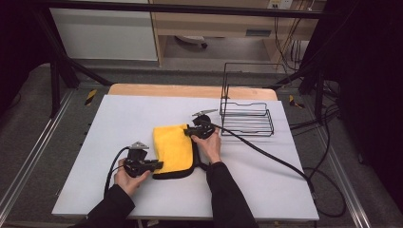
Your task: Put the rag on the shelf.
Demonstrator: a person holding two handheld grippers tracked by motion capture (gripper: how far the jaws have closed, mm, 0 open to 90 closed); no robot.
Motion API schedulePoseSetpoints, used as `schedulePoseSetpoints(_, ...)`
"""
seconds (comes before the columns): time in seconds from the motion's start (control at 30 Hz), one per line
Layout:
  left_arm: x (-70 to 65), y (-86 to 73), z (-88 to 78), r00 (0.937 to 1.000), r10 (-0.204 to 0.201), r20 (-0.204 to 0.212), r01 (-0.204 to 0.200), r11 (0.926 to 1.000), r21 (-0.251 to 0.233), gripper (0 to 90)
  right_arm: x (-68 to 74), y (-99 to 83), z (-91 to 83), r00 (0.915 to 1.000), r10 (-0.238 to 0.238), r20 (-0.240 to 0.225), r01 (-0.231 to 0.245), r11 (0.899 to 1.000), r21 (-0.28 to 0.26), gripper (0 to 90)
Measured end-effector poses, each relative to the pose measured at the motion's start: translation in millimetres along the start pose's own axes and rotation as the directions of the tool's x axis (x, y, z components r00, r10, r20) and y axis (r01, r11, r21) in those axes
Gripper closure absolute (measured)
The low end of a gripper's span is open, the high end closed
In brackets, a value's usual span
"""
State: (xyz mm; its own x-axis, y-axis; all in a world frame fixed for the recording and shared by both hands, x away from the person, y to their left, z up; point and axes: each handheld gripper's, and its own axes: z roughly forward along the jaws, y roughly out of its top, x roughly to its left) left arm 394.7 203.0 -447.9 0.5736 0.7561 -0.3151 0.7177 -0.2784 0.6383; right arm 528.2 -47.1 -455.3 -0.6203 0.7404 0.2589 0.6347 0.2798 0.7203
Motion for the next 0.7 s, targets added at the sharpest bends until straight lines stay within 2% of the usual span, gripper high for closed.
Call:
schedulePoseSetpoints(0.1, 0.3, 1.9, -1.3, 0.9999, 0.011, 0.002, -0.011, 0.9999, 0.011, 83.1, 0.8, 0.1, -0.8, 0.9997, 0.023, 0.0, -0.023, 1.0, 0.002, 78.9)
schedulePoseSetpoints(0.13, 0.1, 2.7, -2.6, 1.0, 0.009, 0.003, -0.009, 0.9999, 0.012, 84.1, 2.7, 0.1, -2.9, 0.9991, 0.039, 0.017, -0.039, 0.999, 0.001, 79.5)
schedulePoseSetpoints(0.17, 1.0, 4.4, -7.5, 0.9996, 0.027, 0.001, -0.027, 0.9995, 0.015, 84.3, 4.2, 0.1, -4.7, 0.9987, 0.044, 0.028, -0.044, 0.999, 0.002, 79.6)
schedulePoseSetpoints(0.23, 1.5, 5.1, -10.9, 0.9994, 0.035, 0.004, -0.035, 0.9993, 0.014, 84.4, 7.5, 0.2, -10.8, 0.9978, 0.047, 0.046, -0.048, 0.999, 0.021, 79.6)
schedulePoseSetpoints(0.27, 3.3, 5.3, -16.9, 0.9982, 0.06, -0.001, -0.06, 0.9979, 0.023, 84.5, 9.3, -0.8, -14.2, 0.9972, 0.051, 0.055, -0.052, 0.998, 0.026, 79.6)
schedulePoseSetpoints(0.37, 5.7, 3.5, -17.9, 0.9974, 0.072, -0.006, -0.072, 0.997, 0.03, 84.1, 12.9, -4.7, -19.7, 0.9955, 0.066, 0.069, -0.069, 0.997, 0.039, 79.2)
schedulePoseSetpoints(0.47, 7.2, 1.3, -17.2, 0.9951, 0.098, -0.012, -0.098, 0.9949, 0.027, 81.9, 14.4, -14.3, -21.7, 0.9935, 0.078, 0.083, -0.078, 0.997, 0.001, 71.0)
schedulePoseSetpoints(0.53, 6.4, 1.9, -18.4, 0.9938, 0.109, -0.023, -0.108, 0.9938, 0.026, 75.8, 12.5, -16.7, -23.2, 0.9943, 0.053, 0.093, -0.049, 0.998, -0.038, 58.9)
schedulePoseSetpoints(0.57, 5.7, 2.9, -20.1, 0.992, 0.12, -0.039, -0.119, 0.9926, 0.021, 69.8, 11.4, -17.2, -25.6, 0.9948, 0.044, 0.092, -0.039, 0.998, -0.057, 56.2)
schedulePoseSetpoints(0.63, 8.9, 9.6, -27.4, 0.9901, 0.123, -0.068, -0.125, 0.992, -0.022, 57.0, 9.4, -17.0, -33.3, 0.9964, 0.033, 0.079, -0.025, 0.995, -0.095, 47.0)
schedulePoseSetpoints(0.7, 11.8, 13.0, -30.2, 0.9896, 0.125, -0.072, -0.127, 0.9912, -0.034, 46.8, 8.7, -16.1, -42.0, 0.9974, 0.011, 0.071, -0.004, 0.995, -0.1, 37.8)
